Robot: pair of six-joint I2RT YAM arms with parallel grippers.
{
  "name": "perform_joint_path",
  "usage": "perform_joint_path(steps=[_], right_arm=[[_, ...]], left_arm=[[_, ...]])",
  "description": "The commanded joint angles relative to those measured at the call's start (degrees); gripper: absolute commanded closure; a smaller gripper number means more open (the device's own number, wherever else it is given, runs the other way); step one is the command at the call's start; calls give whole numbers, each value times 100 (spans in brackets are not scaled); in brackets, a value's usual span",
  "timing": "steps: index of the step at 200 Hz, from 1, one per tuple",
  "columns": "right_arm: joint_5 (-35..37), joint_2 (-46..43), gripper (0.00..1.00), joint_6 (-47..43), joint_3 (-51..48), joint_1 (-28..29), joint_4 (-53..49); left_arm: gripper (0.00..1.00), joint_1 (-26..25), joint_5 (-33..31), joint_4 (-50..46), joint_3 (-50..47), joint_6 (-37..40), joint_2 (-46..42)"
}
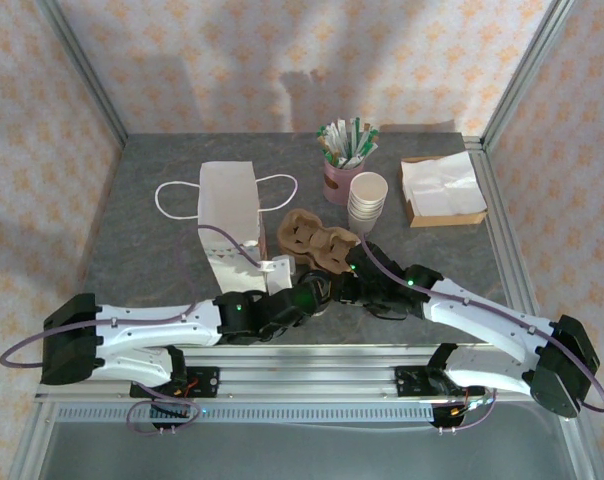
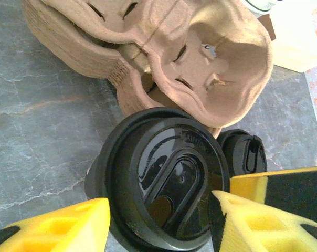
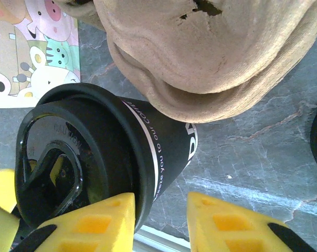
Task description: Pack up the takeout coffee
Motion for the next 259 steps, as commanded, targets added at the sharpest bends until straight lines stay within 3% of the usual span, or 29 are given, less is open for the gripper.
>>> perform_joint_path(steps=[1,90,213,259], right_arm=[[15,41,69,35,-162,-21,-38],[112,212,70,-10,-354,-14,-60],[302,689,70,-103,-830,74,-15],[549,726,70,-192,-513,205,-261]], left_arm=[[46,-29,-466,-290,165,-192,117],[51,-29,-520,-649,377,-166,454],[54,-30,-90,-269,234,-239,838],[55,-30,6,-263,280,-183,727]])
